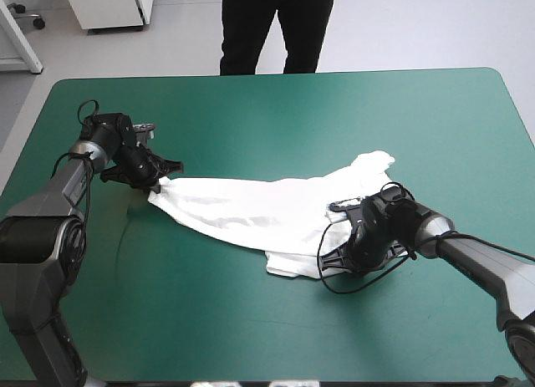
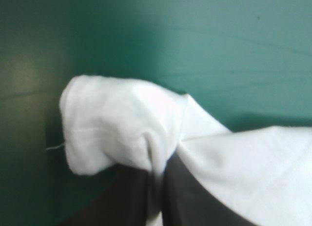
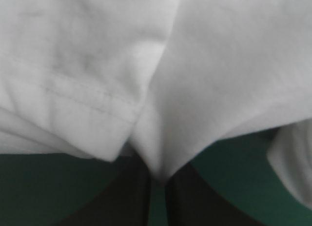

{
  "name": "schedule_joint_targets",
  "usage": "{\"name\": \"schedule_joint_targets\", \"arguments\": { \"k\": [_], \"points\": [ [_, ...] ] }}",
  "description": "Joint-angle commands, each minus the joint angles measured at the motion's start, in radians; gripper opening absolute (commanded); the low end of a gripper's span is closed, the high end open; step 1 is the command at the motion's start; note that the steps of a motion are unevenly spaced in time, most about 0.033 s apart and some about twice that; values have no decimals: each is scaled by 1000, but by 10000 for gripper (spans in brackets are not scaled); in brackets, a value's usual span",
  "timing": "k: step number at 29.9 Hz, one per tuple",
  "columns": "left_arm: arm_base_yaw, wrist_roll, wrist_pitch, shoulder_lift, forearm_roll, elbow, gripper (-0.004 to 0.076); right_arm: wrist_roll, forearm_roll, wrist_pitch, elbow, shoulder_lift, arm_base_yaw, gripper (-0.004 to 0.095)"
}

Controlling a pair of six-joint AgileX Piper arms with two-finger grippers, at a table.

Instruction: Fold the cloth

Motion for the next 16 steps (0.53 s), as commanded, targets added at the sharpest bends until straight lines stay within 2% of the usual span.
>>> {"name": "schedule_joint_targets", "arguments": {
  "k": [1,8,16],
  "points": [
    [11,0,-2,-12,62,-1,-3,-29,119,-99,11,13,11,-18],
    [11,35,17,-130,55,-18,-3,8,-35,13,-89,-164,9,-17],
    [9,94,66,-353,-53,-182,-3,25,-261,169,-412,-344,9,-17]
  ]
}}
